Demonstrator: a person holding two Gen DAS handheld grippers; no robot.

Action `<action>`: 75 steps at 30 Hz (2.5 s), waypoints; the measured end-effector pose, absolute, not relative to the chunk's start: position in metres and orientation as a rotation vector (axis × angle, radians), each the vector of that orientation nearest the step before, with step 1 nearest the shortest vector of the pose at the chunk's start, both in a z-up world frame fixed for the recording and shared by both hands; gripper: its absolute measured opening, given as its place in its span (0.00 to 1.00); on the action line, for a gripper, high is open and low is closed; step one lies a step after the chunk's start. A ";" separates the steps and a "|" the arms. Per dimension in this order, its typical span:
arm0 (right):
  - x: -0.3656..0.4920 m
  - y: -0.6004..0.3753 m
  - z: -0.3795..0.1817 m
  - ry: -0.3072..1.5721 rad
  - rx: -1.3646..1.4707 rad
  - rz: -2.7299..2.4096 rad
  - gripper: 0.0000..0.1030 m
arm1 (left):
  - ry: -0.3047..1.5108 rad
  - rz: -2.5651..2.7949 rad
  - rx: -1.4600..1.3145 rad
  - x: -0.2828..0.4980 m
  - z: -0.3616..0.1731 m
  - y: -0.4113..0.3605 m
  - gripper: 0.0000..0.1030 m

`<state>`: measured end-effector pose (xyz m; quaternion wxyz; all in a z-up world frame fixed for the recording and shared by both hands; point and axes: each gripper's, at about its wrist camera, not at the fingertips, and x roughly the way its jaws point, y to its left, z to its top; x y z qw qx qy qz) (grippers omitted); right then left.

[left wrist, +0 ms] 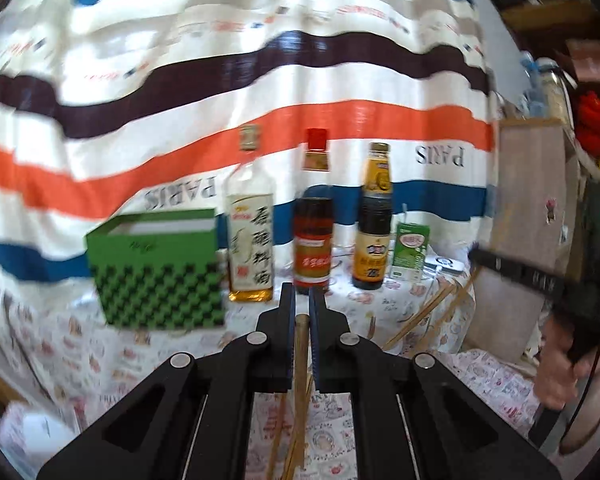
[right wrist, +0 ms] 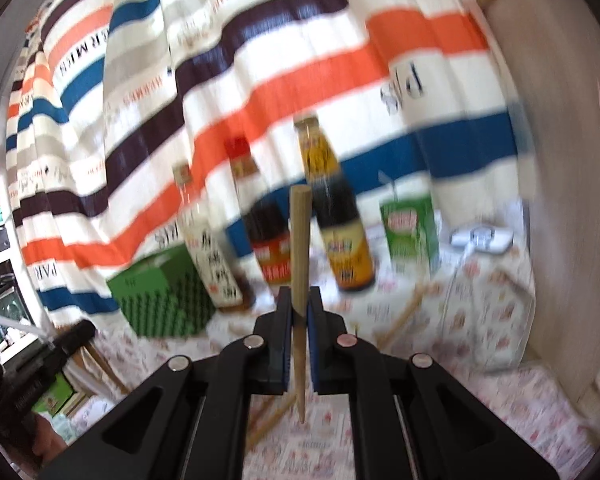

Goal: Organize utensils
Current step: 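Carry both held chopsticks up toward the clear plastic cup, then open the right tool over the cup while the left tool opens to drop its chopstick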

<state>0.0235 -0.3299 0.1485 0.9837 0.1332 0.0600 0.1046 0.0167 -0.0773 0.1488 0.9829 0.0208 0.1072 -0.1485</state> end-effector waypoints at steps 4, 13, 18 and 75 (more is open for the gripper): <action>0.034 -0.329 0.163 0.055 0.242 0.174 0.06 | 0.248 -0.337 0.053 0.037 0.155 -0.103 0.05; 0.092 -0.336 0.143 0.148 0.236 0.129 0.06 | 0.209 -0.443 0.107 0.065 0.184 -0.158 0.05; 0.116 -0.346 0.129 0.243 0.255 0.150 0.06 | 0.141 -0.447 0.059 0.081 0.201 -0.174 0.05; 0.055 -0.304 0.162 0.134 0.127 0.271 0.96 | 0.132 -0.109 0.078 0.060 0.149 -0.082 0.83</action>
